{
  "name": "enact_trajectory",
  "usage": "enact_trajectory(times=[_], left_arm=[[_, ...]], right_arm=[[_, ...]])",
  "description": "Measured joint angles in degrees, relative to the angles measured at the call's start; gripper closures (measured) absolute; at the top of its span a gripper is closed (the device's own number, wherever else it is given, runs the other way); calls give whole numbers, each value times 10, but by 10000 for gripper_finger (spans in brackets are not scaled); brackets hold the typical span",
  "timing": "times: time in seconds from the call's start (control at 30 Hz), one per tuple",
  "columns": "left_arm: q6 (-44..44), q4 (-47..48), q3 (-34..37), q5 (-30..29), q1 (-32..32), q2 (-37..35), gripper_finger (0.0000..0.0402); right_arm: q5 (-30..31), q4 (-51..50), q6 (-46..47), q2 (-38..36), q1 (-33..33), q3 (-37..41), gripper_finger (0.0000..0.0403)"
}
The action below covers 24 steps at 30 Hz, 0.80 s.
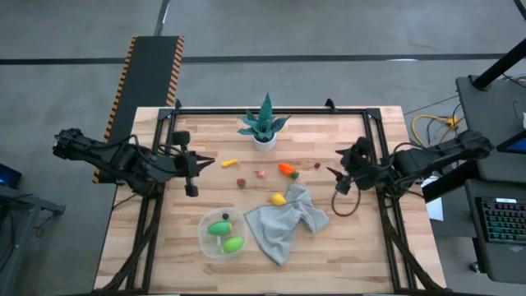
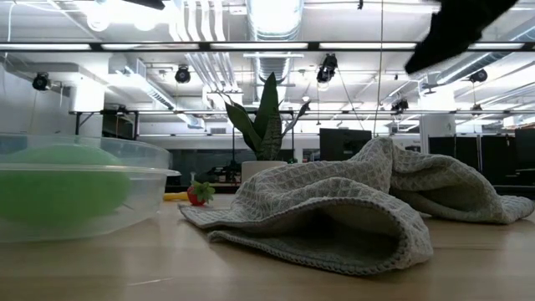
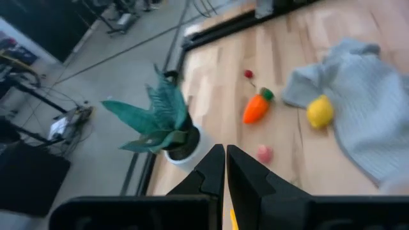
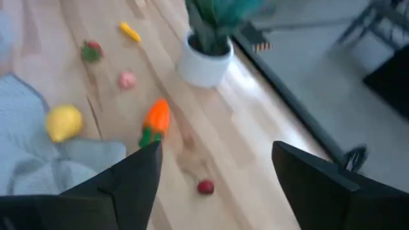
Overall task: Pick and placing Produce into tupperware
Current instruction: Put the red cherry in the transparent bin
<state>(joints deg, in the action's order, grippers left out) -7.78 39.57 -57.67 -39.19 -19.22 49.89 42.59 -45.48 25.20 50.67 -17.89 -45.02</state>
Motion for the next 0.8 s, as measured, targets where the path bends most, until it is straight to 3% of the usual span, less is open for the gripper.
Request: enact_trajectory(times=[0.17, 0.23, 0.43, 0.53, 0.67, 0.8], left_arm=[[-1, -24, 0, -4, 0, -3, 399], [-1, -24, 0, -4, 0, -4, 399], [-1, -28, 0, -16, 0, -5, 399], [-1, -31, 0, -18, 0, -3, 399], [-6, -31, 0, -19, 0, -3, 399], [-6, -31, 0, -18, 0, -4, 399]], right_arm=[[-84, 26, 16, 40, 71, 30, 75], [-89, 35, 9, 65, 101, 31, 68], [-106, 73, 16, 132, 203, 31, 70], [-168, 108, 2, 161, 252, 31, 75], [-283, 130, -67, 190, 287, 23, 76], [-328, 128, -177, 207, 290, 8, 76]])
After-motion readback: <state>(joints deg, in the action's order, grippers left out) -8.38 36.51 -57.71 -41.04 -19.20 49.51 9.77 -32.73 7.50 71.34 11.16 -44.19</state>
